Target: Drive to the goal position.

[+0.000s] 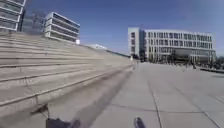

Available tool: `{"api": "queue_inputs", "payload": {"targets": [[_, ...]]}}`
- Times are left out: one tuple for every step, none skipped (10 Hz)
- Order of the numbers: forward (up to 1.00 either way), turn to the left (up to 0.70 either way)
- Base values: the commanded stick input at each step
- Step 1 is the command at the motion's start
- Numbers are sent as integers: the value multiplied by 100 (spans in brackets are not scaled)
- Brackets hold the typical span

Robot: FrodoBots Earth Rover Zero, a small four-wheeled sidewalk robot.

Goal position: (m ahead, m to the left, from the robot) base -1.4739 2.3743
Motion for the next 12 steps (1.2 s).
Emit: {"api": "queue_inputs", "payload": {"targets": [[100,0],[100,3],[100,7],[100,4],[100,0],[100,0],[100,0],[100,4],[100,-27],[100,-35],[100,-35],[100,-40]]}}
